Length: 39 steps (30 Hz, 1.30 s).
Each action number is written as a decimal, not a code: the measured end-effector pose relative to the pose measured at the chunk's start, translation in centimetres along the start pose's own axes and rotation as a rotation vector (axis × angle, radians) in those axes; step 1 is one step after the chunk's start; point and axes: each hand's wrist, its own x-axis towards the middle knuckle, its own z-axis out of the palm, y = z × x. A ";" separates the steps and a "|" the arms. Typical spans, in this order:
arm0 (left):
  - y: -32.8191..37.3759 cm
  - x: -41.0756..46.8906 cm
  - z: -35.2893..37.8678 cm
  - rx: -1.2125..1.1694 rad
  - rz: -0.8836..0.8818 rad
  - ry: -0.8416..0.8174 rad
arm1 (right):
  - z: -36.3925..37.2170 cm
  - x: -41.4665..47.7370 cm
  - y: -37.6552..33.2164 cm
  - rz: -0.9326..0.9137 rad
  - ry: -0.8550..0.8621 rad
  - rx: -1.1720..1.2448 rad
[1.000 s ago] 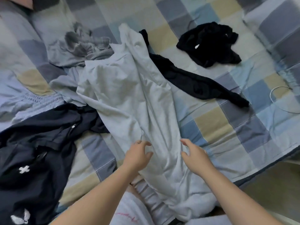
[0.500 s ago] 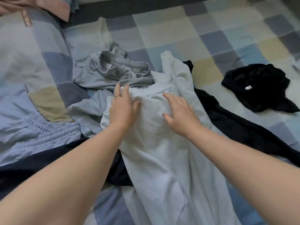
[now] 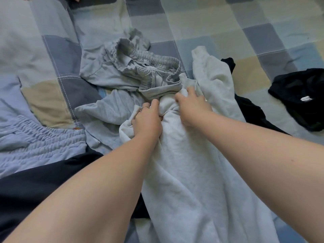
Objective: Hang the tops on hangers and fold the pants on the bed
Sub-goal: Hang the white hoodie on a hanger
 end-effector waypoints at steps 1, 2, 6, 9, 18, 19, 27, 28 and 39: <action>0.0 -0.1 0.0 -0.017 0.002 0.019 | 0.0 0.0 0.1 -0.003 0.014 0.008; 0.0 -0.4 0.0 -0.045 0.001 0.043 | 0.1 -0.1 0.3 -0.013 0.040 0.019; -0.2 -2.1 0.0 -0.178 0.006 0.106 | 0.8 -2.2 1.6 -0.050 0.217 0.076; -0.8 -3.7 -0.6 -0.330 0.056 0.139 | 1.9 -5.0 2.5 -0.080 0.312 0.138; 0.6 -18.8 -2.4 -0.451 0.071 0.088 | 2.5 -16.9 4.2 -0.094 0.301 0.179; 0.7 -20.9 -2.8 -0.487 0.072 0.022 | 2.5 -18.8 4.5 -0.087 0.282 0.192; 4.4 -35.5 -9.2 -0.308 0.013 -0.322 | 1.6 -36.6 6.8 0.085 0.143 0.410; 4.8 -36.5 -10.2 -0.272 0.036 -0.366 | 1.4 -38.9 7.2 0.104 0.129 0.428; 18.1 -49.8 -15.7 -0.103 0.237 -0.321 | -2.0 -57.7 19.2 0.026 0.039 0.732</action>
